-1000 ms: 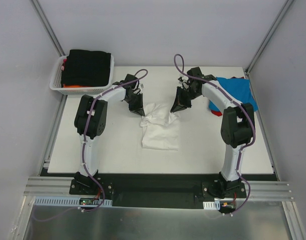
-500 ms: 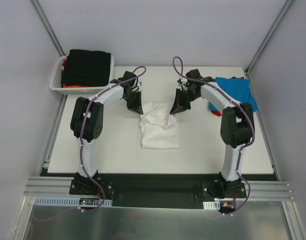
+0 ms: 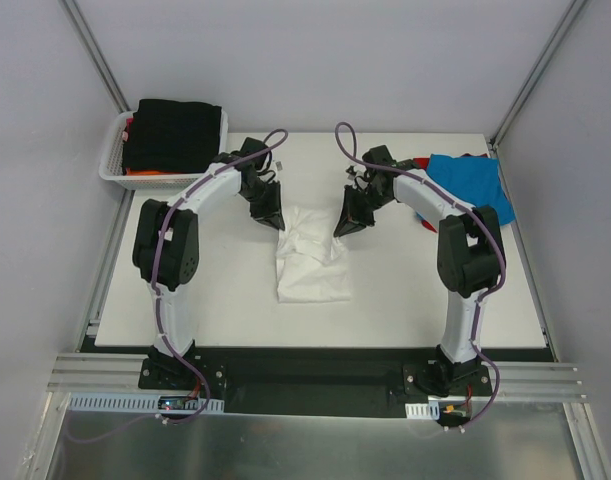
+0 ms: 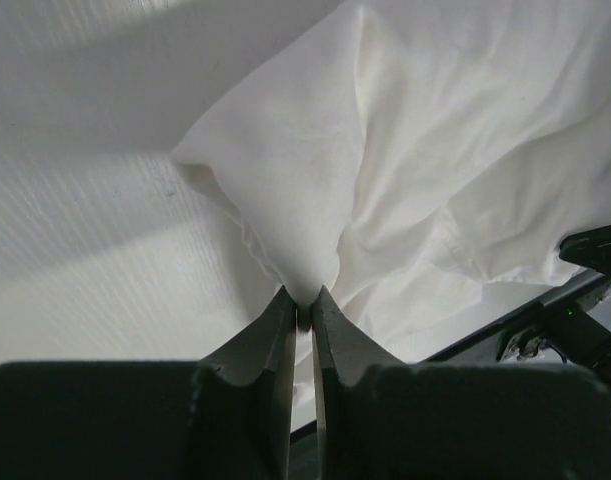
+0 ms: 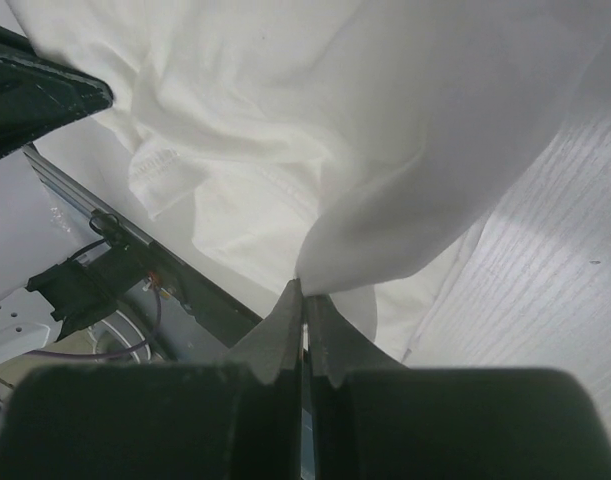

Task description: Fold and stack the t-shirts

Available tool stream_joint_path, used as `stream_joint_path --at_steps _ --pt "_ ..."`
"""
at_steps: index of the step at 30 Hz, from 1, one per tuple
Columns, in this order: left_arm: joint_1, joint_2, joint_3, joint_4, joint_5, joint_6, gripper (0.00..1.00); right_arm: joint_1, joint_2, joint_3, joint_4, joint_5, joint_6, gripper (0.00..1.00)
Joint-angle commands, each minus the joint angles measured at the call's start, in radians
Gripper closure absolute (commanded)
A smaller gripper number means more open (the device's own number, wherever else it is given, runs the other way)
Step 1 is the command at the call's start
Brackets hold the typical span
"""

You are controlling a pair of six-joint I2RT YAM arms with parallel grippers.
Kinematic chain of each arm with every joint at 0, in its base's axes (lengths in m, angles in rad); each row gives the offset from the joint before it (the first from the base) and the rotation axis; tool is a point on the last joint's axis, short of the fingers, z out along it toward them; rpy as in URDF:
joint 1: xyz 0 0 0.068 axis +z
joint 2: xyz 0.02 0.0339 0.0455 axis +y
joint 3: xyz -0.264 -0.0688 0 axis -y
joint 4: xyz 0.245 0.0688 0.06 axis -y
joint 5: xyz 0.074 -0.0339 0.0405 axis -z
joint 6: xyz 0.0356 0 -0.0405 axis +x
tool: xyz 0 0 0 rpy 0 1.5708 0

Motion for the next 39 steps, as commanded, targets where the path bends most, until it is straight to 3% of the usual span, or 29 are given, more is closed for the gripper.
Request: stream_joint_path --at_steps 1,4,5,6,8,13,20,25,29,39 --pt "-0.006 0.019 -0.007 -0.063 0.046 0.026 0.9 0.011 -0.052 0.005 0.015 -0.019 0.017 0.99" --pt "-0.006 0.018 -0.014 -0.066 0.043 0.031 0.59 0.014 -0.055 0.005 0.016 -0.014 0.018 0.99" --pt "-0.006 0.015 -0.019 -0.065 0.044 0.032 0.33 0.017 -0.053 0.003 0.016 -0.014 0.018 0.99" --pt "-0.006 0.007 -0.02 -0.066 0.04 0.032 0.17 0.016 -0.055 0.003 0.015 -0.013 0.02 0.99" --pt "-0.006 -0.008 -0.02 -0.073 0.037 0.036 0.01 0.019 -0.052 0.005 0.018 -0.013 0.023 0.99" --pt "-0.006 -0.064 -0.019 -0.102 0.058 0.033 0.01 0.031 -0.056 0.006 0.018 -0.013 0.026 0.99" --pt "-0.012 -0.12 -0.128 -0.1 0.09 0.0 0.01 0.036 -0.04 0.04 -0.001 -0.014 0.015 0.99" --pt "-0.028 -0.137 -0.232 -0.024 0.095 -0.017 0.1 0.036 -0.023 0.061 -0.021 -0.019 0.003 0.99" --pt "-0.045 -0.133 -0.298 0.035 0.095 -0.033 0.12 0.034 -0.023 0.054 -0.025 -0.022 -0.002 0.99" --pt "-0.05 -0.03 -0.212 0.067 0.072 -0.03 0.12 0.031 -0.021 0.055 -0.04 -0.023 -0.016 0.99"
